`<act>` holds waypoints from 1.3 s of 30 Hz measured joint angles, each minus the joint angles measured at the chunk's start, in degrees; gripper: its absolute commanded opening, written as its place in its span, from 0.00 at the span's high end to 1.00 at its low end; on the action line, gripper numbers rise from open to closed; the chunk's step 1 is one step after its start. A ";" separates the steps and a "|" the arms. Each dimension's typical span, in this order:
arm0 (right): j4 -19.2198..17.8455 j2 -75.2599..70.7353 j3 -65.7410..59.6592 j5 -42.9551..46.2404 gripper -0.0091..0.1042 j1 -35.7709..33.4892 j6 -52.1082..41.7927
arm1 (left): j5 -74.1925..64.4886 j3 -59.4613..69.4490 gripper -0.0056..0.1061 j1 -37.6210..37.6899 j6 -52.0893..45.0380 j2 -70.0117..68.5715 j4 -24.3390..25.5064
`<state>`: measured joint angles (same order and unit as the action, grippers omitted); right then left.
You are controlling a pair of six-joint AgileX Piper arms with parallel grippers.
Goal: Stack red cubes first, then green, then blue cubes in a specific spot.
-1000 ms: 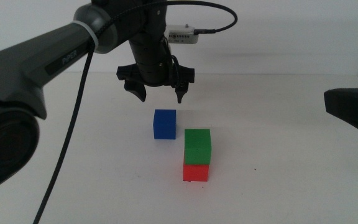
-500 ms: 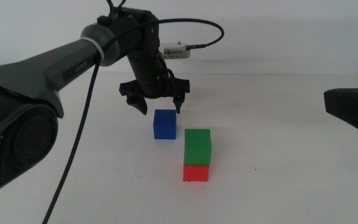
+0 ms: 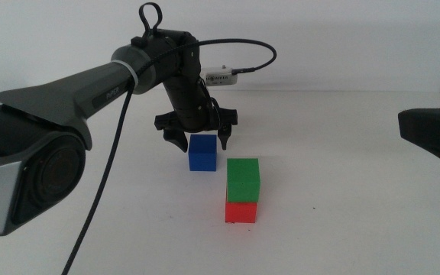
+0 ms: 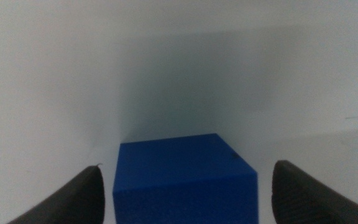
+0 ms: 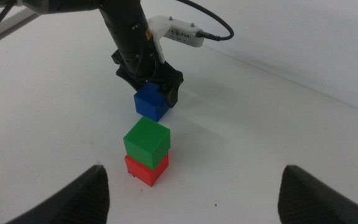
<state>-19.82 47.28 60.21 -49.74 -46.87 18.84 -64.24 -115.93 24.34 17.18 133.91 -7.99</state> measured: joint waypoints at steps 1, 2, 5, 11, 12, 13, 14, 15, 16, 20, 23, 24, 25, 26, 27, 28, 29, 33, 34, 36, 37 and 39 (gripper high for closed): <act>0.00 0.00 0.00 0.00 0.16 0.00 0.00 | 0.00 0.00 0.20 0.00 0.00 0.11 0.00; 0.00 0.00 0.00 0.00 0.16 0.00 0.00 | 0.00 0.00 0.22 0.00 -0.08 0.25 0.20; 0.00 0.00 0.00 0.00 0.16 0.00 0.00 | 0.00 0.00 0.36 0.00 -0.26 0.51 1.26; 0.00 0.00 0.00 0.00 0.16 0.00 0.00 | -3.65 -0.23 0.83 -1.49 -0.56 0.51 -0.06; 0.00 0.00 0.00 0.00 0.16 0.00 0.00 | -4.35 -0.36 0.91 -2.13 -0.75 0.51 -0.83; 0.00 0.00 0.00 0.00 0.16 0.00 0.00 | -4.78 -0.36 0.97 -2.55 -1.24 0.29 -1.38; 0.00 0.00 0.00 0.00 0.16 0.00 0.00 | -5.15 -0.36 0.97 -3.06 -2.14 0.01 -1.52; 0.00 0.00 0.00 0.00 0.16 0.00 0.00 | -5.28 -0.36 0.97 -3.38 -3.04 -0.69 -1.52; 0.00 0.00 0.00 0.00 0.16 0.00 0.00 | -5.39 -0.36 0.97 -3.52 -3.68 -1.71 -1.11; 0.00 0.00 0.00 0.00 0.16 0.00 0.00 | -5.56 -0.36 0.97 -3.32 -4.52 -9.25 1.44; 0.00 0.00 0.00 0.00 0.16 0.00 0.00 | -5.07 0.74 0.97 -1.28 -2.86 -16.55 2.34; 0.00 0.00 0.00 0.00 0.16 0.00 0.00 | -5.06 1.93 0.97 0.07 -1.46 -19.06 3.15; 0.00 0.00 0.00 0.00 0.16 0.00 0.00 | -4.98 3.09 0.97 1.40 0.39 -20.89 4.15; 0.00 0.00 0.00 0.00 0.16 0.00 0.00 | -5.11 4.69 0.97 3.29 2.62 -22.83 5.92; 0.00 0.00 0.00 0.00 0.16 0.00 0.00 | -5.42 6.24 0.97 5.29 5.21 -24.30 7.99; 0.00 0.00 0.00 0.00 0.16 0.00 0.00 | -5.69 7.33 0.97 7.35 7.32 -25.23 9.98; 0.00 0.00 0.00 0.00 0.16 0.00 0.00 | -5.98 8.38 0.97 9.24 9.78 -25.71 11.66; 0.00 0.00 0.00 0.00 0.16 0.00 0.00 | -6.13 9.82 0.97 13.94 16.01 -25.71 13.53; 0.00 0.00 0.00 0.00 0.16 0.00 0.00 | -6.13 9.82 0.97 14.56 17.09 -25.62 13.53; 0.00 0.00 0.00 0.00 0.16 0.00 0.00 | -6.03 9.82 0.97 15.53 19.03 -25.35 13.53; 0.00 0.00 0.00 0.00 0.16 0.00 0.00 | -6.03 9.82 0.97 15.80 19.59 -25.22 13.53; 0.00 0.00 0.00 0.00 0.16 0.00 0.00 | -6.03 9.86 0.97 16.02 20.50 -24.54 13.64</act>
<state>-19.82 47.28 60.21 -49.74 -46.87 18.84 -70.27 -106.07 40.36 37.68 109.37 5.65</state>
